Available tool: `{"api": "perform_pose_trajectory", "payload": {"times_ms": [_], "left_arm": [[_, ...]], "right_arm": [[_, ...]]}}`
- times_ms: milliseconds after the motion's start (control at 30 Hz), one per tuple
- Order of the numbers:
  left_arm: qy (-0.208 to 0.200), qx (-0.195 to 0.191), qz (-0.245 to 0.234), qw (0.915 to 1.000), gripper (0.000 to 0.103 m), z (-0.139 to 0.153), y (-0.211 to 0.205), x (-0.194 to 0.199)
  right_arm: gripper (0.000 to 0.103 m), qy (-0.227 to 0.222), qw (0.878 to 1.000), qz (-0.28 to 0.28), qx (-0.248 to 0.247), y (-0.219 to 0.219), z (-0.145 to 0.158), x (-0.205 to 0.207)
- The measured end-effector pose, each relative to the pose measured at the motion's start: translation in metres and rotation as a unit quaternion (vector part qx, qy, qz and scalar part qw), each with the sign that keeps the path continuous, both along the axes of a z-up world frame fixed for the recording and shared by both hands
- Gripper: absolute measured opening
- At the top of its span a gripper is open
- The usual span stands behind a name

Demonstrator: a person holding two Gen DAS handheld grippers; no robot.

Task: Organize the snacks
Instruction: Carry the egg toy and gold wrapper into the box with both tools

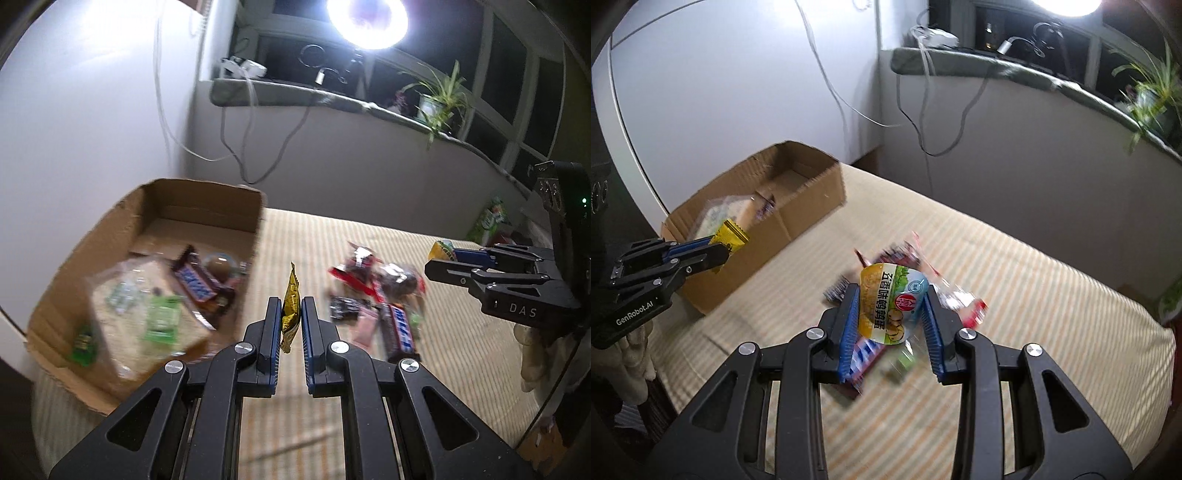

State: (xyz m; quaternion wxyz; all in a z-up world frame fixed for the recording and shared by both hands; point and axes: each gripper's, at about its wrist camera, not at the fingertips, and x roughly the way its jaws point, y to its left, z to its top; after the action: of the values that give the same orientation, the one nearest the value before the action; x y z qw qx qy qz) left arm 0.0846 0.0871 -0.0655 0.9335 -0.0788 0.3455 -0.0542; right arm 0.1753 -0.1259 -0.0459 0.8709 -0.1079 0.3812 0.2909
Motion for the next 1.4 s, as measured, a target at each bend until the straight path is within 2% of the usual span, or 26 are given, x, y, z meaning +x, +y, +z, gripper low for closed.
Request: {"api": "perform_pose_trajectory", "payload": {"times_ms": [367, 900, 1400], "left_arm": [[-0.008, 0.008, 0.04, 0.9991, 0.009, 0.004, 0.041, 0.004], [-0.009, 0.019, 0.065, 0.9977, 0.009, 0.003, 0.071, 0.022], [-0.005, 0.022, 0.075, 0.9969, 0.009, -0.001, 0.084, 0.036]], "right_arm": [[0.034, -0.004, 0.999, 0.046, 0.007, 0.067, 0.005, 0.018], [0.034, -0.002, 0.995, 0.096, 0.006, 0.15, 0.004, 0.054], [0.034, 0.024, 0.993, 0.115, 0.002, 0.189, -0.016, 0.077]]}}
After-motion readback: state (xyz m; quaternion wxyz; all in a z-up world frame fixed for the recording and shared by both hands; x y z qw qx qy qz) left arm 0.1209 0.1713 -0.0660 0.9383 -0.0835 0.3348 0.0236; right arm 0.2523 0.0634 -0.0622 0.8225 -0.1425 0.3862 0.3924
